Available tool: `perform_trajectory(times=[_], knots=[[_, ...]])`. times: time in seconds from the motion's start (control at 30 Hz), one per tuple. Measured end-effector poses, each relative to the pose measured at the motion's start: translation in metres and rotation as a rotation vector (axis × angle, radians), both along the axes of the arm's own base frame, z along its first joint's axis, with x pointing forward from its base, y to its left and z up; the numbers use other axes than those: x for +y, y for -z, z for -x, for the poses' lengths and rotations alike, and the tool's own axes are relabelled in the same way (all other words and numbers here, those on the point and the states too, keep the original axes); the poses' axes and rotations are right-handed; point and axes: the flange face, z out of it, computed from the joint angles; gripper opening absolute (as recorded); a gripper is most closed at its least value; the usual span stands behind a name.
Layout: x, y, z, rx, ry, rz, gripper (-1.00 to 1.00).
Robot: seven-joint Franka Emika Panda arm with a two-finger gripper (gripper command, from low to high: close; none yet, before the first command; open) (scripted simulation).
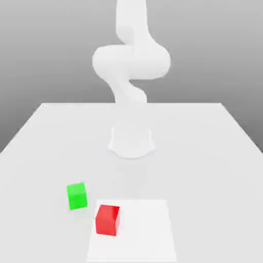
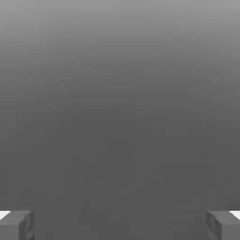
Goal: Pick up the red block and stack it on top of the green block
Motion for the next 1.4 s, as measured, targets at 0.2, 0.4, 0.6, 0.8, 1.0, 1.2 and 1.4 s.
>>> perform_trajectory(times=[0.2,0.4,0.6,0.8,1.0,1.2,1.4], knots=[[-0.017,0.133,-0.059,0.209,0.039,-0.008,0.00],[-0.035,0.267,-0.073,0.412,0.075,-0.023,0.00],[-0.050,0.395,-0.047,0.614,0.114,-0.046,0.00],[-0.053,0.483,-0.024,0.712,0.127,-0.058,0.00],[-0.052,0.513,-0.022,0.714,0.127,-0.058,-1.00],[-0.052,0.499,-0.023,0.714,0.127,-0.058,-1.00],[-0.083,0.444,-0.003,0.712,0.222,-0.083,-1.00]])
